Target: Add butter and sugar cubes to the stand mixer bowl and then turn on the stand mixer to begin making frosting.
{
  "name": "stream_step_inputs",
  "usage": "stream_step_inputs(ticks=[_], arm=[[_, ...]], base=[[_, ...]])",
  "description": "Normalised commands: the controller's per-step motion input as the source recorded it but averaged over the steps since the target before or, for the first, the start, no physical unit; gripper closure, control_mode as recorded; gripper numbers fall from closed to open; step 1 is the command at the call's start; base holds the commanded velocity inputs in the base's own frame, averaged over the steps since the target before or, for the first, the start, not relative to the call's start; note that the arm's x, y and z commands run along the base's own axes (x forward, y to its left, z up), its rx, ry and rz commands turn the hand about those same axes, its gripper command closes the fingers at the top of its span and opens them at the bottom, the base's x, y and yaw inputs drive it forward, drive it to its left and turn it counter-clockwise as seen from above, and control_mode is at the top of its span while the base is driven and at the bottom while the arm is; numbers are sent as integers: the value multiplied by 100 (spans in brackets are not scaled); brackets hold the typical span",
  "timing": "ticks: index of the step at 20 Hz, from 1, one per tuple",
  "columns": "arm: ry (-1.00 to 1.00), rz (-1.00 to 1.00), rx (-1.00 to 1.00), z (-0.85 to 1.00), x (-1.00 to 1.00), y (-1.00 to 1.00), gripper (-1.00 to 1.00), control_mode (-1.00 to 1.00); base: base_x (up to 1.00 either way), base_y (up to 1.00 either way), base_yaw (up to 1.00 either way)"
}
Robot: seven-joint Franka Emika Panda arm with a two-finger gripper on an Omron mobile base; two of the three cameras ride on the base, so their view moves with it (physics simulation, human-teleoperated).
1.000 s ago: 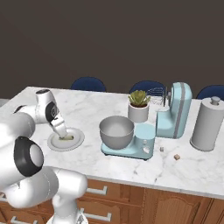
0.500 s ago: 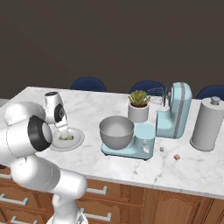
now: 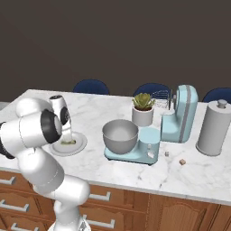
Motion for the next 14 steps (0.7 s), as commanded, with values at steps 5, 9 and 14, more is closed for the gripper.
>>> stream_step_inputs(ticks=[5, 9, 14], arm=[[0, 0, 0, -25, -2, 0, -100, -100], [0, 0, 0, -12, -6, 0, -100, -100], [0, -1, 0, -21, -4, 0, -100, -100]], base=[[0, 0, 0], [0, 0, 0], [0, 0, 0]])
